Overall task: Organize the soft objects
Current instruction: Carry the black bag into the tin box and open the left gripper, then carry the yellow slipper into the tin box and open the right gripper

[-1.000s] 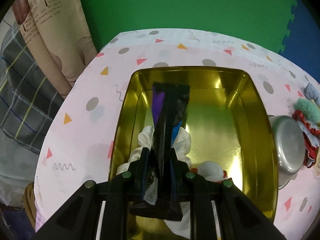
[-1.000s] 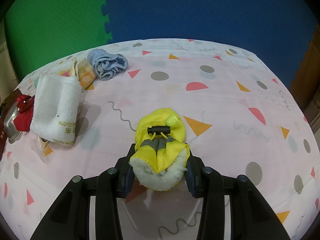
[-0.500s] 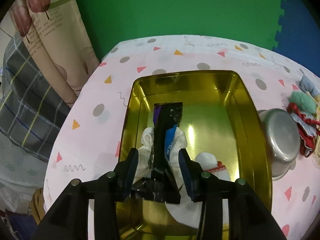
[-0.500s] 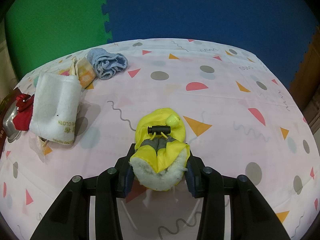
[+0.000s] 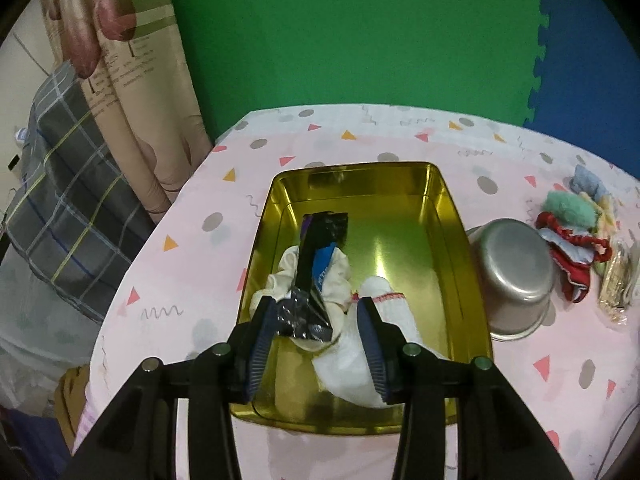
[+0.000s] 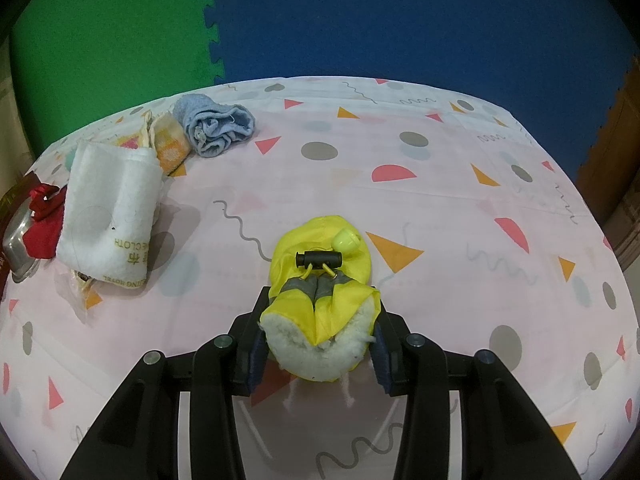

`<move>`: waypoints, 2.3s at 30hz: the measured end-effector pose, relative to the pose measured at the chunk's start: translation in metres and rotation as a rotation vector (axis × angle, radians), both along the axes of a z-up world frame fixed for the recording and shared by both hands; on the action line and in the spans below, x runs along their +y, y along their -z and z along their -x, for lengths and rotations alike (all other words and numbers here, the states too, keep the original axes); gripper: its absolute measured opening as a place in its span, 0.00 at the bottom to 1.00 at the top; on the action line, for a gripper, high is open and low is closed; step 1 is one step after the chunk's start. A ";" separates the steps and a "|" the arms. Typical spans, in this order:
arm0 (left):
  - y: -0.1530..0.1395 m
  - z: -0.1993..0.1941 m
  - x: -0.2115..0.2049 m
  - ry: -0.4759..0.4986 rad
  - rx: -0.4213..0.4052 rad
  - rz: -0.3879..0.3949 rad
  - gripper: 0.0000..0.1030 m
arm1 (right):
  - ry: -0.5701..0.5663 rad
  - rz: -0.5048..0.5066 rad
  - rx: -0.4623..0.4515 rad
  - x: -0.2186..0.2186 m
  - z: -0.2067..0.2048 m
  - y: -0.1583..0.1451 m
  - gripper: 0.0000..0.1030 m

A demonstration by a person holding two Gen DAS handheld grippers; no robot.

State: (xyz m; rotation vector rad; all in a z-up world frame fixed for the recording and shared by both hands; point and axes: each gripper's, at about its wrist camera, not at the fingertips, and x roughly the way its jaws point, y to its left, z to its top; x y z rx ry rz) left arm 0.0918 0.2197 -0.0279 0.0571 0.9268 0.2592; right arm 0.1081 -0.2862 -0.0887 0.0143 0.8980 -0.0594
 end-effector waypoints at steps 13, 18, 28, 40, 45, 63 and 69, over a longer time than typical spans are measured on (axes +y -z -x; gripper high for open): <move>0.014 0.032 0.026 -0.078 -0.024 0.025 0.41 | -0.003 0.065 0.000 0.010 0.000 -0.002 0.35; 0.018 0.034 0.026 -0.081 -0.030 0.023 0.41 | 0.016 0.069 0.002 0.013 0.001 -0.005 0.31; 0.023 0.033 0.028 -0.091 -0.026 0.027 0.41 | 0.017 0.057 -0.016 0.027 0.006 -0.026 0.30; 0.027 0.034 0.029 -0.083 -0.019 0.041 0.41 | -0.148 0.015 -0.028 0.095 0.002 -0.057 0.30; 0.028 0.034 0.029 -0.081 -0.015 0.050 0.41 | -0.217 0.010 -0.034 0.125 0.002 -0.068 0.30; 0.017 0.040 0.041 -0.123 -0.051 0.088 0.41 | -0.539 -0.077 -0.021 0.283 0.009 -0.084 0.30; 0.014 0.042 0.055 -0.163 -0.051 0.089 0.41 | -0.633 -0.104 -0.024 0.343 0.004 -0.086 0.30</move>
